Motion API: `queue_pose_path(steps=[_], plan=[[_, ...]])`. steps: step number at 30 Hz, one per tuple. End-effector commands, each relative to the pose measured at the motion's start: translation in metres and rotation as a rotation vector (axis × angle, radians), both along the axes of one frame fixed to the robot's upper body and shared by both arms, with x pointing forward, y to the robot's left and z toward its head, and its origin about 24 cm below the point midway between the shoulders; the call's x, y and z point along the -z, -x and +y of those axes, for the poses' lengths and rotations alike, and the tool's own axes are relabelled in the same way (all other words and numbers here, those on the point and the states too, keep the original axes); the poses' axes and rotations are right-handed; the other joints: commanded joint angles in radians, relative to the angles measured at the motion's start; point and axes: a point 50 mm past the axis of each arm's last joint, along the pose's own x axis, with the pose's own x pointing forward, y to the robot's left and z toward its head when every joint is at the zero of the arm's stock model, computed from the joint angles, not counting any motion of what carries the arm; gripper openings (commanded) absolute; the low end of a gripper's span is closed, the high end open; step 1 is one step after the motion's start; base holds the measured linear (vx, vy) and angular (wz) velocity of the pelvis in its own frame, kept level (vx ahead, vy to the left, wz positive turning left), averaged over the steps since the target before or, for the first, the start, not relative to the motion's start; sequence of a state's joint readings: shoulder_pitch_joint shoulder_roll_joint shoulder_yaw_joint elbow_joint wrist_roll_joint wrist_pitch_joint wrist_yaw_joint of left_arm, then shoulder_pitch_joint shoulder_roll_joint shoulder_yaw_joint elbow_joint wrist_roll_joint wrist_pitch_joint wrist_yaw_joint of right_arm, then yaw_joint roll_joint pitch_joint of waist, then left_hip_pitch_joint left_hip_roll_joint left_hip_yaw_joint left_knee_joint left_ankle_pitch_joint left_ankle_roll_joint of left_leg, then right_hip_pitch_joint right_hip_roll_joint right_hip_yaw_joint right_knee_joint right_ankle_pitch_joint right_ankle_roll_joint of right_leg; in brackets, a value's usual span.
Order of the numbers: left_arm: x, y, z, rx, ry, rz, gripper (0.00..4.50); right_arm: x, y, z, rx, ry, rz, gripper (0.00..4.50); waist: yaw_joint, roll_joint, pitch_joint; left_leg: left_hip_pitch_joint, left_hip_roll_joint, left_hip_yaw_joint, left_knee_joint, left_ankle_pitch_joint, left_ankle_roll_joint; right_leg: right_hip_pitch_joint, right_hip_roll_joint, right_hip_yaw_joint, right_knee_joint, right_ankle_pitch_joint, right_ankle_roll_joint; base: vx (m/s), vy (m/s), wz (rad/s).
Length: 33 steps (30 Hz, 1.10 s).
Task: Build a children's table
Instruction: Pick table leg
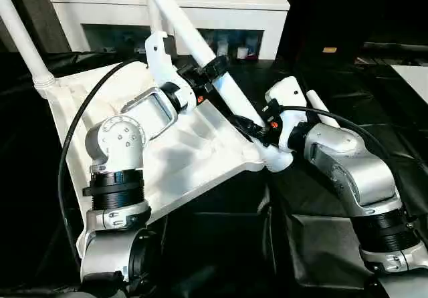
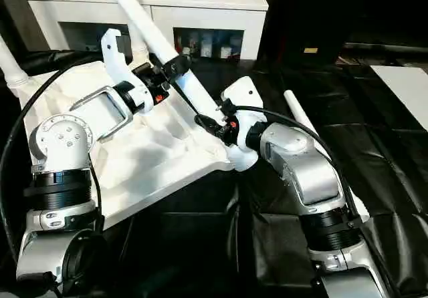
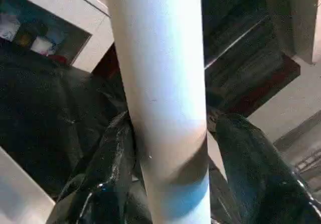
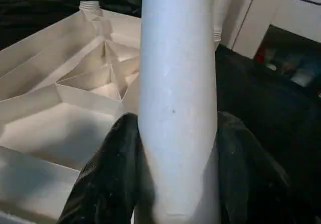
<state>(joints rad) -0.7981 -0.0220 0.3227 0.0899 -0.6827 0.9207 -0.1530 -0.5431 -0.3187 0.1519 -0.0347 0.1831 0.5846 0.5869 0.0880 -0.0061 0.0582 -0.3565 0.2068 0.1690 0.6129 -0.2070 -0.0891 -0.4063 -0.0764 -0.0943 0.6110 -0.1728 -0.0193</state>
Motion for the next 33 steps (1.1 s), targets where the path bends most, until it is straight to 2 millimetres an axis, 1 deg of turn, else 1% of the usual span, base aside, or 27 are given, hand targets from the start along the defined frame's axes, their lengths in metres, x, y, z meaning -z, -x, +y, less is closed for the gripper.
queue_pose_path(steps=[1,2,3,4,7,10,11,12,13,15,16,17,19,20,21,22,23,24,25,26,27,28,29,31,33], plan=[[-0.014,0.006,-0.013,0.086,0.047,-0.069,2.38,0.004,0.002,0.005,-0.034,0.021,0.008,1.78,-0.002,-0.01,-0.074,-0.002,0.013,0.002,-0.065,-0.054,0.045,0.066,-0.056,0.054,-0.065,-0.158,-0.175,0.0,0.0,0.0],[-0.014,0.006,-0.013,0.081,0.045,-0.07,2.32,0.003,0.002,0.005,-0.04,0.022,0.003,1.78,-0.001,-0.01,-0.074,-0.002,0.014,0.001,-0.065,-0.053,0.045,0.066,-0.057,0.053,-0.064,-0.158,-0.176,0.0,0.0,0.0],[-0.014,0.005,-0.012,0.072,0.045,-0.069,2.15,0.003,0.003,0.006,-0.045,0.023,-0.002,1.78,-0.002,-0.01,-0.074,-0.003,0.014,0.001,-0.065,-0.054,0.044,0.066,-0.057,0.053,-0.064,-0.157,-0.175,0.0,0.0,0.0],[-0.014,0.005,-0.011,0.066,0.046,-0.069,2.15,0.003,0.003,0.006,-0.047,0.022,-0.003,1.78,-0.002,-0.011,-0.074,-0.003,0.013,0.001,-0.065,-0.054,0.044,0.066,-0.056,0.053,-0.064,-0.157,-0.174,0.0,0.0,0.0],[-0.014,0.004,-0.008,0.05,0.049,-0.074,1.88,0.002,0.003,0.006,-0.053,0.03,-0.015,1.78,-0.002,-0.011,-0.074,-0.003,0.013,0.002,-0.064,-0.053,0.046,0.067,-0.057,0.054,-0.065,-0.161,-0.171,0.0,0.0,0.0],[-0.014,0.003,-0.006,0.046,0.046,-0.08,1.75,0.002,0.003,0.006,-0.06,0.034,-0.022,1.78,-0.002,-0.011,-0.075,-0.003,0.013,0.001,-0.064,-0.048,0.047,0.066,-0.056,0.054,-0.063,-0.15,-0.174,0.0,0.0,0.0],[-0.014,0.003,-0.006,0.043,0.044,-0.082,1.75,0.002,0.003,0.006,-0.066,0.03,-0.023,2.13,-0.002,-0.011,-0.075,-0.003,0.013,0.001,-0.064,-0.048,0.048,0.066,-0.056,0.054,-0.063,-0.147,-0.175,0.0,0.0,0.0],[-0.014,0.003,-0.005,0.04,0.041,-0.086,1.73,0.001,0.002,0.006,-0.067,0.021,-0.021,2.34,-0.003,-0.014,-0.074,-0.002,0.013,0.002,-0.064,-0.052,0.049,0.066,-0.056,0.054,-0.064,-0.153,-0.173,0.0,0.0,0.0],[-0.014,0.003,-0.004,0.038,0.039,-0.088,1.72,0.001,0.002,0.005,-0.067,0.014,-0.021,2.48,-0.002,-0.013,-0.074,-0.002,0.013,0.002,-0.064,-0.051,0.049,0.067,-0.056,0.054,-0.063,-0.153,-0.174,0.0,0.0,0.0],[-0.014,0.002,-0.003,0.034,0.029,-0.094,1.72,-0.001,0.001,0.004,-0.067,-0.005,-0.015,2.56,-0.002,-0.011,-0.074,-0.002,0.015,0.001,-0.065,-0.053,0.053,0.066,-0.057,0.054,-0.064,-0.156,-0.176,0.0,0.0,0.0],[-0.014,0.001,-0.002,0.028,0.025,-0.095,1.72,-0.001,0.001,0.004,-0.07,-0.016,-0.012,2.68,-0.003,-0.011,-0.074,-0.002,0.014,0.001,-0.064,-0.051,0.053,0.066,-0.057,0.054,-0.063,-0.154,-0.176,0.0,0.0,0.0],[-0.013,0.001,-0.001,0.024,0.024,-0.094,1.71,-0.003,0.001,0.004,-0.076,-0.039,-0.005,2.9,-0.002,-0.011,-0.074,-0.002,0.014,0.002,-0.064,-0.051,0.053,0.066,-0.056,0.054,-0.063,-0.154,-0.176,0.0,0.0,0.0],[-0.013,0.0,0.001,0.019,0.009,-0.096,1.71,-0.009,0.001,0.001,-0.081,-0.111,0.01,2.96,-0.003,-0.01,-0.074,-0.001,0.014,0.002,-0.065,-0.055,0.055,0.066,-0.056,0.054,-0.063,-0.153,-0.178,0.0,0.0,0.0],[-0.013,-0.001,0.003,0.012,0.0,-0.099,1.71,-0.015,0.001,-0.005,-0.084,-0.172,0.025,2.96,-0.002,-0.013,-0.075,-0.001,0.014,0.001,-0.065,-0.055,0.059,0.067,-0.056,0.054,-0.062,-0.15,-0.18,0.0,0.0,0.0],[-0.013,-0.002,0.005,0.012,-0.001,-0.098,1.71,-0.019,0.001,-0.008,-0.087,-0.207,0.037,3.07,-0.001,-0.011,-0.075,-0.001,0.016,0.001,-0.065,-0.053,0.061,0.066,-0.056,0.054,-0.06,-0.141,-0.183,0.0,0.0,0.0],[-0.015,-0.002,0.007,0.021,-0.016,-0.108,1.71,-0.026,-0.001,-0.019,-0.075,-0.272,0.064,3.21,-0.001,-0.011,-0.075,0.0,0.015,0.001,-0.065,-0.047,0.062,0.067,-0.055,0.054,-0.059,-0.131,-0.185,0.0,0.0,0.0],[-0.015,-0.002,0.007,0.023,-0.018,-0.11,1.71,-0.027,-0.002,-0.021,-0.073,-0.28,0.068,3.32,-0.001,-0.011,-0.076,0.001,0.014,0.001,-0.065,-0.046,0.066,0.067,-0.053,0.054,-0.059,-0.128,-0.185,0.0,0.0,0.0],[-0.016,-0.002,0.008,0.034,-0.023,-0.115,1.71,-0.03,-0.004,-0.029,-0.059,-0.308,0.088,3.37,0.001,-0.009,-0.076,0.001,0.015,0.0,-0.065,-0.045,0.066,0.066,-0.055,0.054,-0.058,-0.126,-0.186,0.0,0.0,0.0],[-0.019,0.0,0.009,0.068,-0.04,-0.137,1.71,-0.033,-0.005,-0.043,-0.051,-0.332,0.133,3.42,0.001,-0.01,-0.076,0.001,0.014,0.001,-0.065,-0.045,0.061,0.067,-0.055,0.054,-0.058,-0.132,-0.185,0.0,0.0,0.0],[-0.02,0.001,0.01,0.086,-0.047,-0.146,1.71,-0.034,-0.005,-0.048,-0.052,-0.337,0.154,3.49,0.002,-0.01,-0.077,0.004,0.013,0.001,-0.065,-0.045,0.059,0.068,-0.054,0.053,-0.058,-0.136,-0.187,0.0,0.0,0.0],[-0.021,0.002,0.009,0.101,-0.048,-0.153,1.71,-0.033,-0.005,-0.051,-0.058,-0.333,0.171,3.54,0.002,-0.008,-0.075,0.004,0.012,0.003,-0.064,-0.044,0.054,0.065,-0.053,0.054,-0.059,-0.134,-0.192,0.0,0.0,0.0],[-0.022,0.004,0.009,0.132,-0.049,-0.165,1.71,-0.032,-0.002,-0.057,-0.079,-0.315,0.199,3.56,0.003,-0.009,-0.076,0.002,0.012,0.004,-0.063,-0.039,0.053,0.068,-0.053,0.055,-0.058,-0.124,-0.193,0.0,0.0,0.0],[-0.023,0.005,0.009,0.151,-0.054,-0.171,1.71,-0.031,0.0,-0.06,-0.092,-0.312,0.215,3.56,0.005,-0.01,-0.077,0.0,0.012,0.003,-0.062,-0.025,0.057,0.071,-0.054,0.055,-0.054,-0.103,-0.198,0.0,0.0,0.0],[-0.024,0.008,0.007,0.194,-0.069,-0.186,1.71,-0.031,0.004,-0.064,-0.115,-0.33,0.248,3.56,0.005,-0.012,-0.079,-0.001,0.012,0.003,-0.061,-0.017,0.067,0.072,-0.056,0.054,-0.053,-0.09,-0.209,0.0,0.0,0.0],[-0.024,0.01,0.007,0.219,-0.076,-0.197,1.71,-0.029,0.005,-0.066,-0.118,-0.329,0.27,3.56,0.005,-0.013,-0.078,-0.001,0.013,0.004,-0.061,-0.021,0.066,0.071,-0.059,0.053,-0.057,-0.119,-0.213,0.0,0.0,0.0]])
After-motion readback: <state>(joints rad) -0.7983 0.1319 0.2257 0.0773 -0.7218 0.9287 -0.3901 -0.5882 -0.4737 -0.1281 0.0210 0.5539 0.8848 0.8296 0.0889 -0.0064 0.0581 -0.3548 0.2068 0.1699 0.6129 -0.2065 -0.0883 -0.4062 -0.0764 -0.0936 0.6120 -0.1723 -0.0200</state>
